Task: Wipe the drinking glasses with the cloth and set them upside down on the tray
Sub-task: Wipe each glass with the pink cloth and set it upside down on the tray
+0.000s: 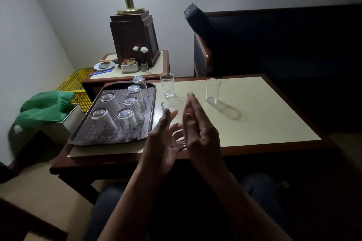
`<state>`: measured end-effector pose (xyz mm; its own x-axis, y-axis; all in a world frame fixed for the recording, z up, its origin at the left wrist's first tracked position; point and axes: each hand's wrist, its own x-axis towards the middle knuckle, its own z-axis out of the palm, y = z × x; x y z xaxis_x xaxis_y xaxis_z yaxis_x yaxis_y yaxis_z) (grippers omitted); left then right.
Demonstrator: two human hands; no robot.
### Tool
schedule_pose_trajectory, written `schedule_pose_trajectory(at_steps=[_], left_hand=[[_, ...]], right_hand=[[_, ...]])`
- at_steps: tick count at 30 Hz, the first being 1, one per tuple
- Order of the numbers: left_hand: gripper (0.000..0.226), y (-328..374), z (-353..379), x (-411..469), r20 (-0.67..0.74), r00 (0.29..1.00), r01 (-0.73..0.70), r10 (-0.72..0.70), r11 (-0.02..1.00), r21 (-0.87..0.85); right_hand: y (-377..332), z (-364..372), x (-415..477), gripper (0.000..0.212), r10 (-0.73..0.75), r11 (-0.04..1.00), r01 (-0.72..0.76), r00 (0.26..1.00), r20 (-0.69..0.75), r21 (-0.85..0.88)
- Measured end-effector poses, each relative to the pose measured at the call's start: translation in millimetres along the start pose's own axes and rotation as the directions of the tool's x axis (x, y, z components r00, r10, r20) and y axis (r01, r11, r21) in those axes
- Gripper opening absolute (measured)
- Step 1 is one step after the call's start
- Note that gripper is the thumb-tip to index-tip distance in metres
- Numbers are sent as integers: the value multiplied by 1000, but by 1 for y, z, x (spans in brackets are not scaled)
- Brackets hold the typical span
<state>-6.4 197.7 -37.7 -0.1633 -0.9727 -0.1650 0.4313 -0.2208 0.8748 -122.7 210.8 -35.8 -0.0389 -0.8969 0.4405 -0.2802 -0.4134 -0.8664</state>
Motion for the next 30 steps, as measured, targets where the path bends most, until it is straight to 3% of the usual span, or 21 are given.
schedule_pose_trajectory(at_steps=[3,5,8,11,14,16,18,22,24,27,30], left_hand=[[69,13,3,1,-108,994,6,-19,992,-125],[66,16,1,0,-99,994,14,-33,982,-189],[55,14,4,-9,-65,998,-5,-4,991,-133],[49,12,8,-13,-8,1000,-29,29,999,-15],[48,18,5,-8,4,997,-72,72,994,83],[51,25,5,-7,5,998,-68,68,998,15],[54,26,5,-7,5,999,-40,40,994,-106],[52,14,2,-7,-4,1000,-29,28,997,-74],[50,9,7,-8,42,999,-33,34,999,-30],[49,15,12,-8,22,995,-92,92,996,-8],[51,19,5,-1,-36,997,-67,62,986,-151]], right_hand=[[1,9,-12,52,-244,963,251,966,85,-100],[9,13,-28,54,-324,935,337,938,126,-105],[3,9,-23,60,-144,989,142,981,127,30],[0,8,9,61,-8,999,6,998,69,31],[-4,8,13,61,-114,993,116,992,62,-29],[1,10,-5,61,-269,955,279,957,107,-96],[10,12,-20,61,-315,939,330,939,138,-96],[7,7,2,60,-13,999,8,992,126,46],[3,3,19,57,43,999,-44,996,78,12],[-5,5,16,58,-81,995,84,995,62,-45],[7,10,-12,60,-293,944,312,941,169,-104]])
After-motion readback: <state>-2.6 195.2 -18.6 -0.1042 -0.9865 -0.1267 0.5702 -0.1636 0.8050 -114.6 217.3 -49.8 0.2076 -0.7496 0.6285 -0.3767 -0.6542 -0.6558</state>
